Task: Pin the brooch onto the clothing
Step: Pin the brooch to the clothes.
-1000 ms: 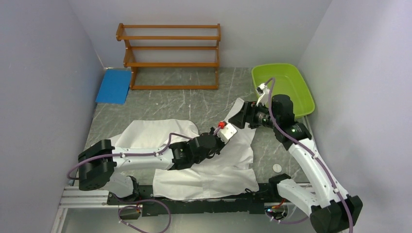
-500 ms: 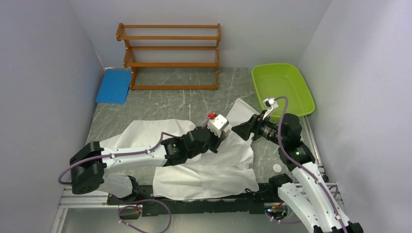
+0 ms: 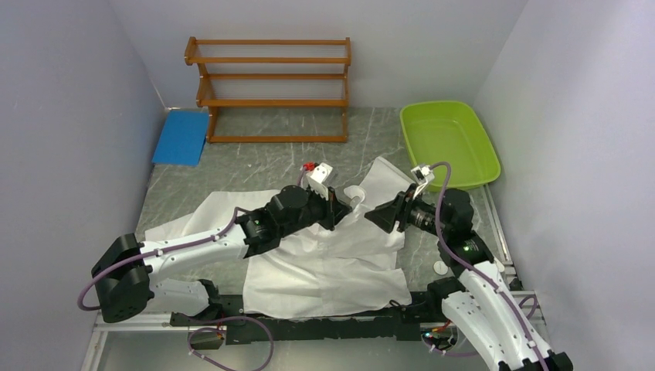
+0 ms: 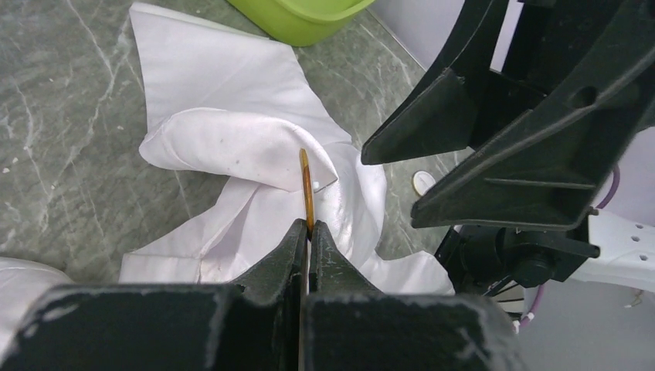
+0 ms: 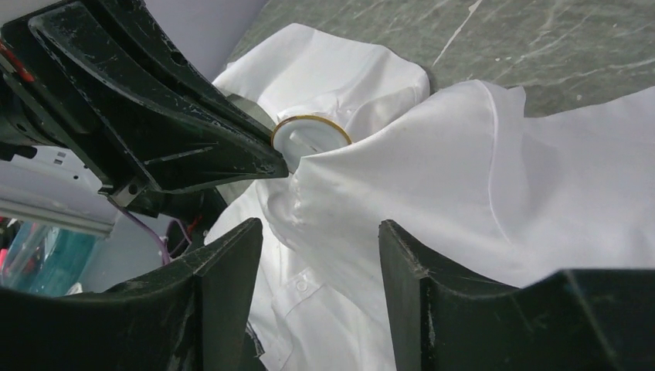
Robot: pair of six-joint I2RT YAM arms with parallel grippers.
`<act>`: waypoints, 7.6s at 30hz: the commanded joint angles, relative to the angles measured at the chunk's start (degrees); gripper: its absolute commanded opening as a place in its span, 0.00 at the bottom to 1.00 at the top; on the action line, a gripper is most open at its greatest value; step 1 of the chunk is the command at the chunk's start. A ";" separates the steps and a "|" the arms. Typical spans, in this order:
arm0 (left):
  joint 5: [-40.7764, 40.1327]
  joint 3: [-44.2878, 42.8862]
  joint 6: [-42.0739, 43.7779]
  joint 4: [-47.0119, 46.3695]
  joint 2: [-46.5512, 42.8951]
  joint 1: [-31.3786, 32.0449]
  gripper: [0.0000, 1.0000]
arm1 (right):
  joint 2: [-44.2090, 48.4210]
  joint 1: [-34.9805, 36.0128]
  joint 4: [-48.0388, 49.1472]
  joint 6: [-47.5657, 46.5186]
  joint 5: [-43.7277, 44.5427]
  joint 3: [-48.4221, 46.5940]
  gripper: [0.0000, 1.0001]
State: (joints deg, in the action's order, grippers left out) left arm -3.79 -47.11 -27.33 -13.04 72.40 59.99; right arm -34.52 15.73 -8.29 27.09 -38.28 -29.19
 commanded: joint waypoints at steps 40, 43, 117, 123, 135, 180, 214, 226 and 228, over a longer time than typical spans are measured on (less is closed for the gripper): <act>13.64 2.70 -9.00 -11.65 -1.24 -5.91 0.03 | -18.27 10.02 5.72 -2.28 4.67 -4.97 0.00; 13.10 2.38 -8.18 -9.75 -0.82 -5.98 0.03 | -17.74 10.33 6.79 -1.07 5.03 -5.80 0.00; 14.43 11.54 -7.65 -23.82 -4.43 -6.61 0.03 | -29.36 -0.50 55.79 3.14 -29.58 5.12 0.40; 14.40 11.34 -7.18 -22.99 -4.63 -6.62 0.03 | -31.24 -0.49 60.06 5.86 -30.61 4.87 0.27; 13.69 10.85 -3.45 -15.50 -6.57 -7.44 0.41 | -28.51 -0.42 50.06 0.18 -30.89 2.07 0.00; 35.37 5.06 2.29 -19.92 2.65 -13.49 0.27 | -27.18 0.70 49.21 2.14 -32.22 0.77 0.00; 37.62 17.05 -2.09 -45.50 -3.78 -13.71 0.03 | -4.94 0.53 46.63 2.75 -21.50 10.49 0.89; 38.71 16.28 -1.84 -42.85 -5.39 -13.72 0.03 | -11.27 2.03 51.12 4.43 -24.41 5.69 0.70; 38.94 16.13 -2.12 -42.94 -5.19 -13.68 0.03 | -12.25 3.22 51.90 4.59 -24.17 5.03 0.63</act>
State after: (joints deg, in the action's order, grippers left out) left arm 33.41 -28.99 -29.41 -53.47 68.69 46.46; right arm -45.78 17.21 37.82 31.11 -61.08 -20.80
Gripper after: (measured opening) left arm 0.048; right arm 0.694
